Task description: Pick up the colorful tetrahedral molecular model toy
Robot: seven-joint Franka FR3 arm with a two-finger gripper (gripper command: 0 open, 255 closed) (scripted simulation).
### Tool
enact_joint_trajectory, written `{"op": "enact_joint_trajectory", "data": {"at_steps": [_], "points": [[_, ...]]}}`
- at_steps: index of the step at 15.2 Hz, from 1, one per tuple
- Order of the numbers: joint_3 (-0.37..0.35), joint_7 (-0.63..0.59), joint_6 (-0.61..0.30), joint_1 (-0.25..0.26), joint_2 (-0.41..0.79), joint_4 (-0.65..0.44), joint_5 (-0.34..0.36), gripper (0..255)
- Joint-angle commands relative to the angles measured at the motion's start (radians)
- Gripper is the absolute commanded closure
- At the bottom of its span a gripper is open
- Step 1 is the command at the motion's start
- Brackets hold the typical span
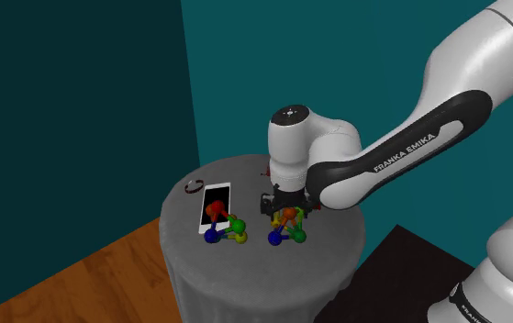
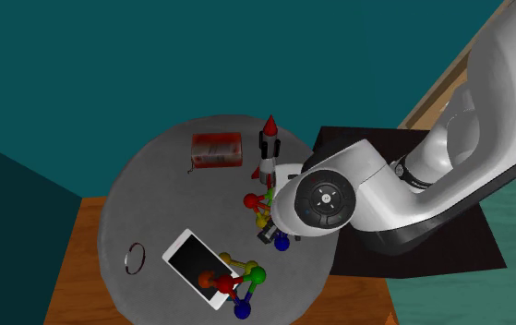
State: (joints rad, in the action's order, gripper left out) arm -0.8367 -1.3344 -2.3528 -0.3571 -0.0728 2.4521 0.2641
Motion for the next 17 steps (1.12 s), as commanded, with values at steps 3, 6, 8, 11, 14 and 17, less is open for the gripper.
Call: {"op": "enact_joint_trajectory", "data": {"at_steps": [3, 6, 8, 11, 14, 17], "points": [[-0.002, -0.008, -0.004, -0.001, 0.008, -0.001, 0.009, 255], [-0.002, -0.009, -0.004, -0.002, 0.009, -0.002, 0.011, 255], [-0.002, -0.009, -0.004, -0.002, 0.009, -0.001, 0.011, 255], [0.001, 0.01, 0.007, 0.002, -0.011, -0.001, -0.013, 255], [0.01, 0.054, 0.041, 0.013, -0.054, -0.012, -0.064, 255], [0.023, 0.093, 0.078, 0.024, -0.093, -0.026, -0.106, 255]]}}
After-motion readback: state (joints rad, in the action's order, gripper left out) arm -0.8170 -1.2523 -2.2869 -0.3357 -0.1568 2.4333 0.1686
